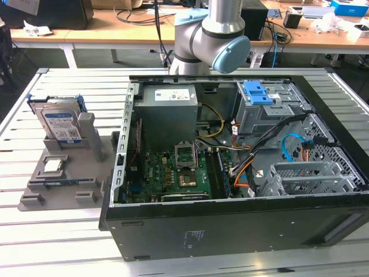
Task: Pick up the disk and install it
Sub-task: 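Pick up the disk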
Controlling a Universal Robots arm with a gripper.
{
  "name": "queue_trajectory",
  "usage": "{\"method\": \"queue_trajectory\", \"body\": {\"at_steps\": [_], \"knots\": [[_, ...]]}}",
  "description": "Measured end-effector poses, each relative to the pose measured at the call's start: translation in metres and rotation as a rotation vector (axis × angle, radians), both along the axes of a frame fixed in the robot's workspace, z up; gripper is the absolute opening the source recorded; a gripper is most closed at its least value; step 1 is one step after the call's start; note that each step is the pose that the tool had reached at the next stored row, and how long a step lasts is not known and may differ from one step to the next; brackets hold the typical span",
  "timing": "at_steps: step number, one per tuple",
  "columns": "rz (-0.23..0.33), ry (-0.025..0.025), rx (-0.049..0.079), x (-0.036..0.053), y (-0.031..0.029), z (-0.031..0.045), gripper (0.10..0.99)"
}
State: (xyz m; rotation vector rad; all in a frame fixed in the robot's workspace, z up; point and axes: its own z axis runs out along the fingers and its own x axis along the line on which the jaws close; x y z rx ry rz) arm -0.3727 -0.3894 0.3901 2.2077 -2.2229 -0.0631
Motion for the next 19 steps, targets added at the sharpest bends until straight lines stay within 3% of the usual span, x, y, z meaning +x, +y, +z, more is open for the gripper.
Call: {"method": "queue_trajectory", "body": {"at_steps": [1, 3, 4, 6, 7, 10, 13, 16, 19], "knots": [[0.006, 0.0, 0.0, 0.0, 0.0, 0.0, 0.235], [0.012, 0.0001, 0.0, 0.0, 0.0, 0.0, 0.357], [0.014, 0.0001, 0.0, 0.0, 0.0, 0.0, 0.357], [0.019, 0.0001, 0.0, 0.0, 0.0, 0.0, 0.475], [0.021, 0.0001, 0.0, 0.0, 0.0, 0.0, 0.475], [0.028, 0.0, 0.0, 0.0, 0.0, 0.0, 0.6], [0.025, 0.0001, -0.001, 0.0, 0.0, 0.0, 0.6], [-0.032, 0.0001, -0.006, 0.0, 0.0, -0.0003, 0.6], [-0.051, 0.0003, -0.007, 0.0001, 0.0001, -0.0003, 0.6]]}}
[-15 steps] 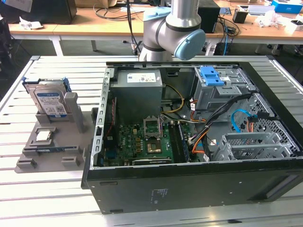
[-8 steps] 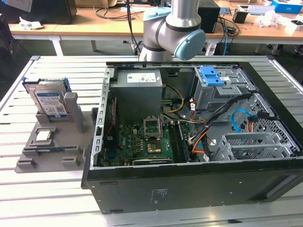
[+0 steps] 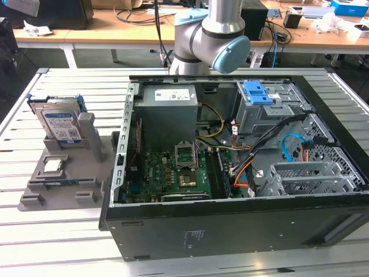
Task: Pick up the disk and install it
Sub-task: 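Pick up the disk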
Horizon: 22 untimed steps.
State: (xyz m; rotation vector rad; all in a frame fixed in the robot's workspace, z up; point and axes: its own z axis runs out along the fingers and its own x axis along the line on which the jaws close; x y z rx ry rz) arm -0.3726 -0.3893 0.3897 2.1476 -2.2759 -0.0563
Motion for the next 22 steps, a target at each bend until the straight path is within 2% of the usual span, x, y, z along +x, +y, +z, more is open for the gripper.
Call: {"method": "queue_trajectory", "body": {"at_steps": [5, 11, 22], "knots": [[0.0, 0.0, 0.0, 0.0021, 0.0025, 0.0, 0.6], [0.0, -0.0001, 0.0, 0.0136, 0.0166, 0.0, 0.6], [0.0, 0.0003, 0.0, 0.0232, 0.0222, -0.0022, 0.6]]}}
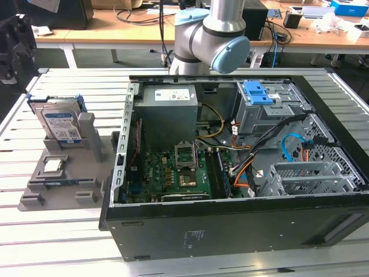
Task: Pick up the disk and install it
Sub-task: 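Pick up the disk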
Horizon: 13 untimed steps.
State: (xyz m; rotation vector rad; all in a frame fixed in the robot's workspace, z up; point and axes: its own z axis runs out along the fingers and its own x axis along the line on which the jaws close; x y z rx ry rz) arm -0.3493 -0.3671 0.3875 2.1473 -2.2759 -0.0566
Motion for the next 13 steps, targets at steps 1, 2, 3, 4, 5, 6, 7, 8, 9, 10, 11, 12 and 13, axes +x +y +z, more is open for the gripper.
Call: {"method": "queue_trajectory", "body": {"at_steps": [1, 2, 3, 4, 5, 6, 7, 8, 9, 10, 11, 12, 13], "knots": [[0.0, 0.0, 0.0, 0.0006, 0.0002, -0.0007, 0.6], [0.0, 0.0001, 0.0, 0.001, 0.0003, -0.0013, 0.6], [0.0, 0.0001, 0.0, 0.0017, 0.0006, -0.0024, 0.6], [0.0, 0.0001, 0.0, 0.0021, 0.0007, -0.0031, 0.6], [0.0, 0.0003, 0.0, 0.0025, 0.0007, -0.0035, 0.6], [0.0, 0.0003, 0.0, 0.0029, 0.0008, -0.0038, 0.6], [0.0, 0.0003, 0.0, 0.0034, 0.0009, -0.0042, 0.6], [0.0, 0.0002, 0.0, 0.0039, 0.0011, -0.0047, 0.6], [0.0, 0.0002, 0.0, 0.0043, 0.0012, -0.0051, 0.6], [0.0, 0.0002, 0.0, 0.005, 0.0013, -0.0057, 0.6], [0.0, 0.0001, 0.0, 0.0055, 0.0014, -0.0062, 0.6], [0.0, 0.0002, 0.0, 0.0058, 0.0015, -0.0065, 0.6], [0.0, 0.0002, 0.0, 0.0063, 0.0016, -0.0071, 0.6]]}}
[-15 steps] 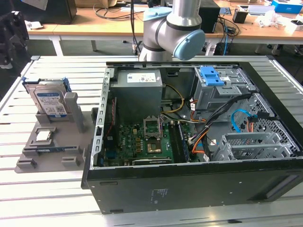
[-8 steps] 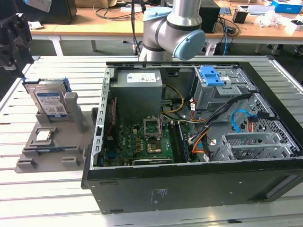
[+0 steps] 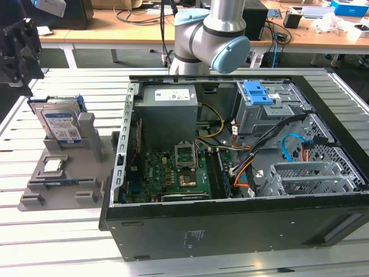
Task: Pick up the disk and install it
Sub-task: 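Pick up the disk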
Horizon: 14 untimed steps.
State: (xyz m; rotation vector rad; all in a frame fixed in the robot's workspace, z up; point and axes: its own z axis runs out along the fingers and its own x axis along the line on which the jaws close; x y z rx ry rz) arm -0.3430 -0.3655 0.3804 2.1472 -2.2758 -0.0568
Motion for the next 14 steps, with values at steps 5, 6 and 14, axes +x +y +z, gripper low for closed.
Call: {"method": "queue_trajectory", "body": {"at_steps": [5, 6, 14], "knots": [[0.0, 0.0001, 0.0, 0.0017, 0.0004, -0.0039, 0.6], [0.0, 0.0001, 0.0, 0.0017, 0.0004, -0.0051, 0.6], [0.0, 0.0004, 0.0, 0.0038, 0.001, -0.0187, 0.6]]}}
